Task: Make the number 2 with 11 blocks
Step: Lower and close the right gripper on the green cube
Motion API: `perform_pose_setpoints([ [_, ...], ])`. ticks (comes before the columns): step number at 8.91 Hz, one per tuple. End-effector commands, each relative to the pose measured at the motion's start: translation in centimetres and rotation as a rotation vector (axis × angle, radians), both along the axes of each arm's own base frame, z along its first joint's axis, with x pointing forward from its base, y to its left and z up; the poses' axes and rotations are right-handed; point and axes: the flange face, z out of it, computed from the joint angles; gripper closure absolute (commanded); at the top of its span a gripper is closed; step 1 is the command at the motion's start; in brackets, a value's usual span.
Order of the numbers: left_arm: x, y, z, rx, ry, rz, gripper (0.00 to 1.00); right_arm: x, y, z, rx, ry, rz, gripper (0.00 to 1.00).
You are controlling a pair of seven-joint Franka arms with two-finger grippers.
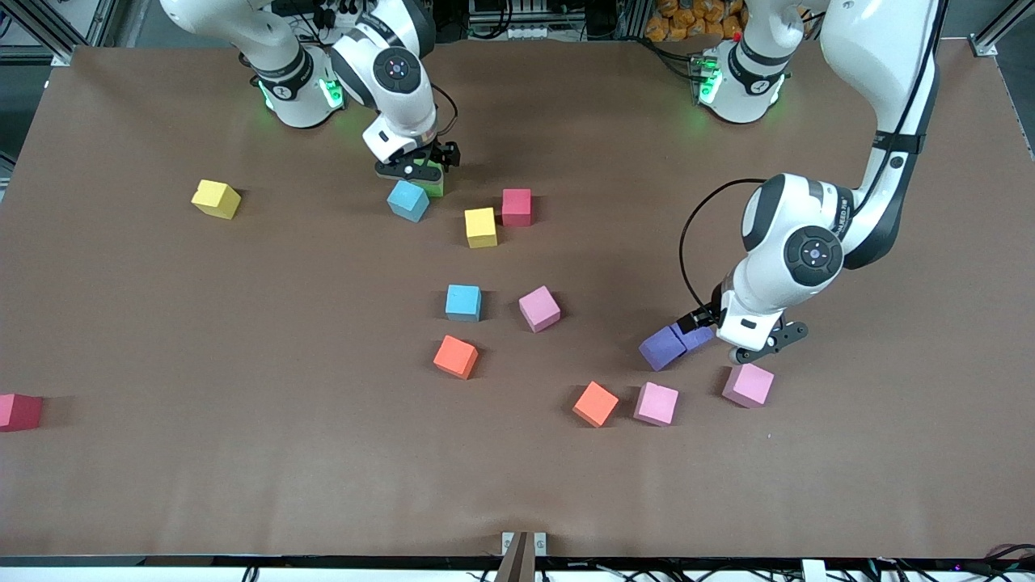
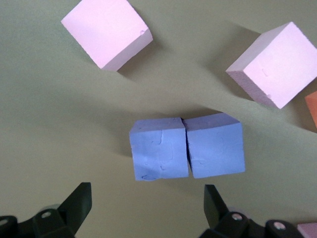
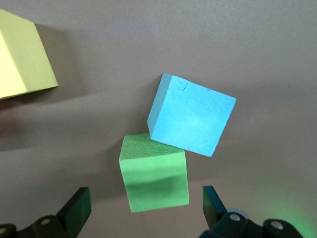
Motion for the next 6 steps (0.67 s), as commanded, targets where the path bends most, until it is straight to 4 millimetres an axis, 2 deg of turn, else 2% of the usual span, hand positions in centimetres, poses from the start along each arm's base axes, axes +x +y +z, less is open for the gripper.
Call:
perform_pose_setpoints([
  [1,0.6,0.3,0.0,0.019,-0.013,0.030,0.00,-0.3,-0.6,-0.7,0.017,0.001,-0.003,0.00],
  [2,0.3,-0.2,-0.1,0.020,-0.010,0.030,0.00,-0.1,-0.9,-1.2,0.013,0.010,0.003,0.00],
  [3,-0.4,-1.5,-0.4,0.029,0.001,0.040,0.00,-0.2,-0.9,-1.6,0.017,0.006,0.003,0.00],
  [4,-1.3,-3.3,-0.7,0.033,0.008,0.028,0.00,-0.5,-1.2,-2.3,0.025,-0.005,0.002,0.00],
  [6,-3.7,-8.4,-1.1,0.045,0.017,0.030,0.00,-1.2,-1.6,-4.1,0.038,-0.019,0.007,0.00],
])
